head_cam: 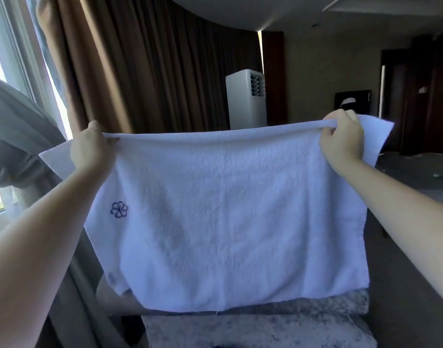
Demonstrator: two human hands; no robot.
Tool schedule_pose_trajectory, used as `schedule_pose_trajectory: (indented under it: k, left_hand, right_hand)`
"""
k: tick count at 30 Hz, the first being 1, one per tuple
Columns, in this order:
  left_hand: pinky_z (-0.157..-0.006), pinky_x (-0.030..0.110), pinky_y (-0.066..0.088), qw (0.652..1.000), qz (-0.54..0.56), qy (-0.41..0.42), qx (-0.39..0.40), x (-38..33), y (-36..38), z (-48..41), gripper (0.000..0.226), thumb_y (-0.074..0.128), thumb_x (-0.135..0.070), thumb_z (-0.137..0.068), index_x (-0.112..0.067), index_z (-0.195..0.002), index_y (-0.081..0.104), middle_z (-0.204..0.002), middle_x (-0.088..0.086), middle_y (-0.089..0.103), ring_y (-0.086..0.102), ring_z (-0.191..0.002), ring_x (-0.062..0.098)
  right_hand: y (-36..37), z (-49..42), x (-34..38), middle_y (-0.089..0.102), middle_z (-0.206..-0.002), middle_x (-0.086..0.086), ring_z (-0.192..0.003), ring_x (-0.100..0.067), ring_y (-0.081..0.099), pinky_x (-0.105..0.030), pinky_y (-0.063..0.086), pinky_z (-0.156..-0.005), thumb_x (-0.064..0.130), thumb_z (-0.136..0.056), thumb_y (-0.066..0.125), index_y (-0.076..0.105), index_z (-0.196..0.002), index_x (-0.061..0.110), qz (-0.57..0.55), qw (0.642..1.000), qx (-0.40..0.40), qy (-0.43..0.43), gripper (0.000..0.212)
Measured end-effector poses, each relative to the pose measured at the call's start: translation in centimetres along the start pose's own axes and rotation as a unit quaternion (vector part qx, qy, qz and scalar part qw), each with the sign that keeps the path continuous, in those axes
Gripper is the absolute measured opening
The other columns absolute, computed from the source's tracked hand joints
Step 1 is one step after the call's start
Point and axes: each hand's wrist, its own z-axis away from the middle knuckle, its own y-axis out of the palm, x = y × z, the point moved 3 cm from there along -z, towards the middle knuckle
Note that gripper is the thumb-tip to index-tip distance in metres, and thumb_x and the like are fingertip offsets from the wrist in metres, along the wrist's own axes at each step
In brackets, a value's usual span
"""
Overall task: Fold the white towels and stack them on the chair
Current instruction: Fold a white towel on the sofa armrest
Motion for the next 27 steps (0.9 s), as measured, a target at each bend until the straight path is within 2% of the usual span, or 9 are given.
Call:
schedule_pose_trajectory:
  k: [6,9,13,22,27]
  left_hand:
    - [-0.068,0.045,0.037,0.999,-0.004,0.011,0.032,0.1,2.7,-0.4,0.026,0.057,-0.020,-0.093,0.004,-0.099,0.051,-0.097,0.033,0.060,0.055,-0.094,0.048]
    - [-0.068,0.045,0.038,0.997,-0.017,0.025,0.066,0.6,4.5,-0.5,0.027,0.059,-0.020,-0.093,0.006,-0.102,0.052,-0.097,0.034,0.061,0.056,-0.094,0.049]
    - [-0.067,0.046,0.043,0.994,-0.018,0.027,0.102,1.5,7.0,-0.2,0.025,0.058,-0.019,-0.094,0.005,-0.095,0.050,-0.092,0.034,0.061,0.058,-0.090,0.048]
    - [-0.064,0.042,0.038,0.996,0.024,0.004,0.087,1.2,8.9,-0.7,0.027,0.058,-0.021,-0.093,0.005,-0.093,0.049,-0.089,0.030,0.061,0.056,-0.089,0.046]
    - [-0.061,0.040,0.042,0.997,0.074,0.011,0.036,0.7,5.1,0.4,0.023,0.053,-0.022,-0.083,0.001,-0.086,0.051,-0.072,0.018,0.056,0.052,-0.077,0.038]
  right_hand:
    - [2.3,0.2,-2.5,0.055,-0.105,-0.015,-0.090,-0.033,0.052,-0.039,0.041,-0.067,0.000,-0.085,0.042,0.060,-0.095,0.004,0.028,0.998,0.050,0.019,0.022]
    - [3.6,0.6,-3.6,0.055,-0.103,-0.017,-0.085,-0.033,0.052,-0.034,0.036,-0.065,-0.001,-0.088,0.041,0.060,-0.096,0.002,0.039,0.996,0.078,0.032,0.021]
    - [5.4,1.3,-4.9,0.054,-0.102,-0.014,-0.077,-0.026,0.048,-0.033,0.035,-0.060,0.000,-0.091,0.039,0.060,-0.095,0.005,0.042,0.991,0.110,0.061,0.021]
    - [5.6,0.6,-5.0,0.056,-0.104,-0.010,-0.081,-0.017,0.045,-0.031,0.035,-0.066,0.001,-0.090,0.043,0.062,-0.097,0.006,0.018,0.995,0.085,0.052,0.021]
    - [2.4,1.7,-3.1,0.056,-0.102,-0.013,-0.077,-0.013,0.042,-0.027,0.033,-0.068,0.003,-0.087,0.046,0.062,-0.097,0.003,-0.018,0.999,0.029,0.032,0.019]
